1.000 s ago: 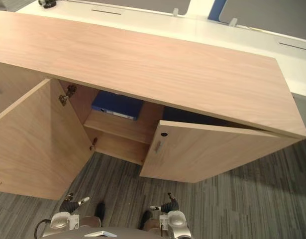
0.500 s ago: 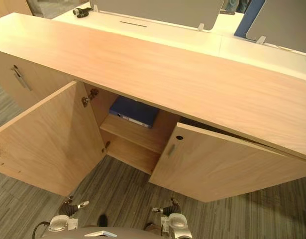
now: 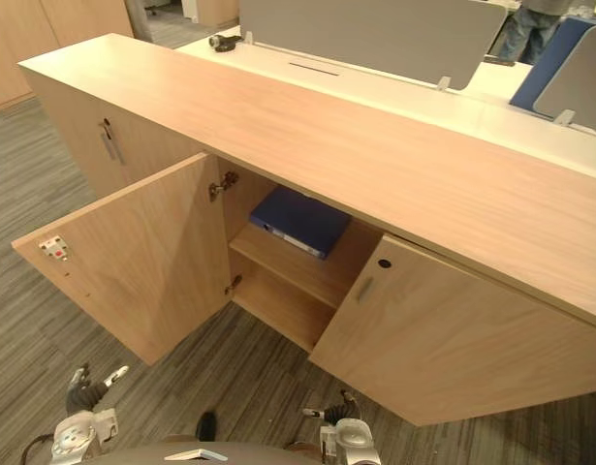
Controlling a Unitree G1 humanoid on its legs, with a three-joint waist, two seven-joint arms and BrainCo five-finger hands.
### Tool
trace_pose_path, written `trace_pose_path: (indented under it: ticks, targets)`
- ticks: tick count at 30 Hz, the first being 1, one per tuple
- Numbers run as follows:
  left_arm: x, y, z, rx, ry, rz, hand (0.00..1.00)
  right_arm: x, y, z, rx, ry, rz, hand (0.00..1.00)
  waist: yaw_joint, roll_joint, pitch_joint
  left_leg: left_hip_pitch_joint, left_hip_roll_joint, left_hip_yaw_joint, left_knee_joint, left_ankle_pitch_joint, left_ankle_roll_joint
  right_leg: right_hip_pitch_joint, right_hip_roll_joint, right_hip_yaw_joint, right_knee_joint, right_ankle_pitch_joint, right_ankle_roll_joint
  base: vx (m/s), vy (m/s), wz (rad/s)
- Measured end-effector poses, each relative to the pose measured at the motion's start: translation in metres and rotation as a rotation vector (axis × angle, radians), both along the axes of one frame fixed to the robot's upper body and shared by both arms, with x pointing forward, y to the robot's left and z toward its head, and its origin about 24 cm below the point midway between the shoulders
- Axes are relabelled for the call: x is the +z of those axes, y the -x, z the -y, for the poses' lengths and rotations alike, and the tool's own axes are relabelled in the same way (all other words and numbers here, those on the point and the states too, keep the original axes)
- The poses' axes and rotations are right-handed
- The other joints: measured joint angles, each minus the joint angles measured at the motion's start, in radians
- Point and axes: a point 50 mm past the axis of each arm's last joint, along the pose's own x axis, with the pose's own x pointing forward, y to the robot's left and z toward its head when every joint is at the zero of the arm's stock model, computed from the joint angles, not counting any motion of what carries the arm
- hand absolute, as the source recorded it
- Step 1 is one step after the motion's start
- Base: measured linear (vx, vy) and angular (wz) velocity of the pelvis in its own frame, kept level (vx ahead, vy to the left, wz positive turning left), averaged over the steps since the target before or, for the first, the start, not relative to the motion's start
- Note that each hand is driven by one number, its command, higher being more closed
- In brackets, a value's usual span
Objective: Walk over to the cabinet, pick up the folder, carry it to the office cabinet, place the folder inside the office cabinet, then close the office cabinet door
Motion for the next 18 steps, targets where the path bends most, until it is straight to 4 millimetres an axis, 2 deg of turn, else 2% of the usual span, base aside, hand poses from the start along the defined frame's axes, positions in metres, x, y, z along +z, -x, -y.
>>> trace_pose_path:
  ticks: [4,6,12,18]
  targets:
    - [0.005,0.001,-0.015,0.046,-0.038,0.010,0.00,0.000,0.000,0.000,0.002,0.000,0.001,0.00,0.006,-0.008,-0.006,0.002,-0.012,-0.001,0.000,0.001,0.001,0.011,-0.007,0.017,-0.001,0.001,0.001,0.09,0.006,0.13]
    - [0.012,-0.005,-0.027,0.058,-0.075,0.029,0.00,0.000,-0.001,0.001,0.004,0.003,0.001,0.00,0.007,-0.014,-0.011,0.003,-0.019,-0.003,0.000,0.002,0.001,0.014,-0.012,0.016,-0.001,0.009,-0.002,0.16,-0.010,0.10]
    - [0.048,-0.039,-0.072,0.064,-0.221,0.123,0.00,0.007,-0.016,0.010,0.044,0.037,0.031,0.00,0.011,-0.026,-0.009,0.006,-0.025,0.037,0.006,-0.003,0.000,0.015,-0.005,0.050,-0.035,0.030,-0.007,0.11,-0.010,-0.11]
    - [0.081,-0.068,-0.101,0.020,-0.311,0.197,0.00,0.010,-0.025,0.011,0.068,0.047,0.047,0.00,0.010,-0.046,0.002,0.023,-0.015,0.084,-0.001,-0.021,0.010,0.012,0.003,0.096,-0.041,0.038,-0.012,-0.02,-0.001,-0.21]
